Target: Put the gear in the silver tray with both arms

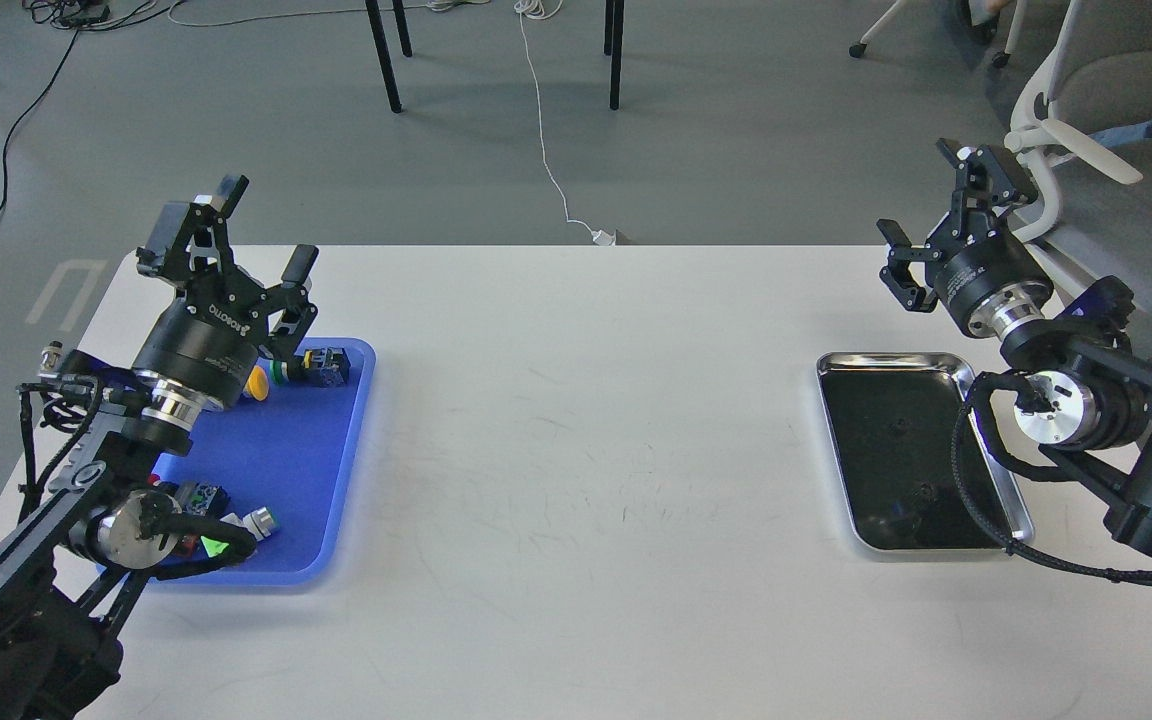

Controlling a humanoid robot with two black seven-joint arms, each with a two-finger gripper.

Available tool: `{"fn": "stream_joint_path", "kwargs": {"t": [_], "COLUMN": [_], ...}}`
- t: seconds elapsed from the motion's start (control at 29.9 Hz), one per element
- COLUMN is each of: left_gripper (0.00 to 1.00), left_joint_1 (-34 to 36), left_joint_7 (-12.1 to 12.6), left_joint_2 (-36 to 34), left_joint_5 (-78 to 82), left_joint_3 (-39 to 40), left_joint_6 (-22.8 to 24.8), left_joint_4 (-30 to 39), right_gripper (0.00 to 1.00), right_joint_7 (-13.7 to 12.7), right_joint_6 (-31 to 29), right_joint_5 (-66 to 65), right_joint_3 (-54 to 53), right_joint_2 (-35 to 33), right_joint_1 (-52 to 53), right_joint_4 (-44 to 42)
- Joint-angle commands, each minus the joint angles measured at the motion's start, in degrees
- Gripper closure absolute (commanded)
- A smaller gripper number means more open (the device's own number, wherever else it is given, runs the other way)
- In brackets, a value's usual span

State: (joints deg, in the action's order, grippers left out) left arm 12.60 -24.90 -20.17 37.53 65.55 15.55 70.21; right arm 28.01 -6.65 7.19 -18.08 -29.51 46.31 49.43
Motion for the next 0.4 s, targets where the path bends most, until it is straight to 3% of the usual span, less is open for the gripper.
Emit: {"fn": "stream_joint_path", "kwargs": {"t": [0.0,0.17,0.37], "left_gripper": [0.02,0.02,0.02], "left_joint_1": [-0.7,-1.9,-2.1], "left_joint_7": [-2.8,-2.5,2.7], "left_joint_2": [2.3,2.7,2.1], "left_joint_5": [0.0,1.1,1.1], "left_joint_3": [0.0,-0.1,0.1], "left_joint_6": [0.0,1.2,1.2], "left_joint_4": [0.0,0.0,-0.6], "right_gripper": [0.01,0.01,0.01], "right_joint_7": [0.0,0.0,0.0], "right_joint_6": [-0.2,-0.8,-0.9], "right_joint_5": [-0.1,-0.2,-0.1], "right_joint_3": [0.1,0.2,0.2], "right_joint_2": [0.1,0.1,0.0], "right_joint_1": [-0.4,-1.9,-2.5], "right_joint_4": [0.0,0.6,0.8]}}
